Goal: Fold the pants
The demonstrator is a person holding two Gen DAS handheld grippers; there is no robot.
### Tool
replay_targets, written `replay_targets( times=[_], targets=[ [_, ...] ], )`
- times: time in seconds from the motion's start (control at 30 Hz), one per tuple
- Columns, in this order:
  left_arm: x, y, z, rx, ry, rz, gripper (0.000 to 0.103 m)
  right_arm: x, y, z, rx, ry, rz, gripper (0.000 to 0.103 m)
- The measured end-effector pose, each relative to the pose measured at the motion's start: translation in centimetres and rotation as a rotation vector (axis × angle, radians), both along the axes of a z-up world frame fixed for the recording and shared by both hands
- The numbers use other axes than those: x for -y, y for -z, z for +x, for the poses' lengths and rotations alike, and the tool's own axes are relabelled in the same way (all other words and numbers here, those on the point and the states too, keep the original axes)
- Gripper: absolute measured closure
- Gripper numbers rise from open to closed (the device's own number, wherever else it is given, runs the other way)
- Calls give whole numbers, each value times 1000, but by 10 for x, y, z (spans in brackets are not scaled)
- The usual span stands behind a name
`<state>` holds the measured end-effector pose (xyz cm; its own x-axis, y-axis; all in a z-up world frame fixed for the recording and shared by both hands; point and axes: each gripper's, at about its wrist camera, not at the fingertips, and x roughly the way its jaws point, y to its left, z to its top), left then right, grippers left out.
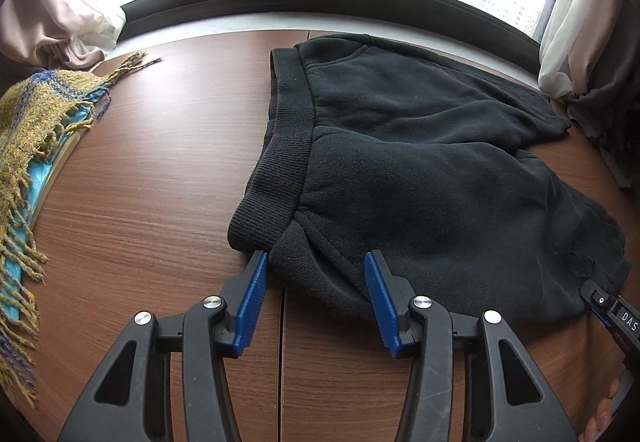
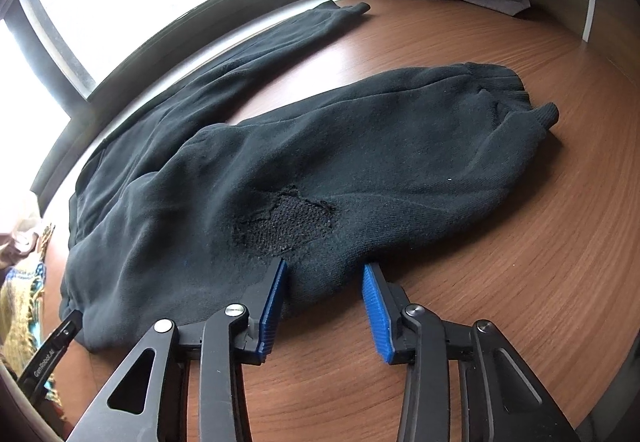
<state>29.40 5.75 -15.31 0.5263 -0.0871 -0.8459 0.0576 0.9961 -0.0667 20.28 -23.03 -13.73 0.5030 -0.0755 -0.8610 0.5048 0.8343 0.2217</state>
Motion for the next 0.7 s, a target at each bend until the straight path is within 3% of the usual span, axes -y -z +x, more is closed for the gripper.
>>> replay_targets(
  times=[0.17, 0.23, 0.57, 0.7],
  targets=[
    [0, 2, -1, 2, 6, -4, 69, 2, -1, 0, 3, 1, -30, 85],
    [-1, 0, -2, 15, -9, 18, 86, 2, -5, -1, 13, -4, -45, 90],
    [-8, -3, -9, 33, -19, -51, 89, -10, -39, -6, 112, -66, -145, 94],
    [-8, -1, -10, 22, -47, -77, 82, -10, -42, -1, 110, -108, -172, 94]
  ],
)
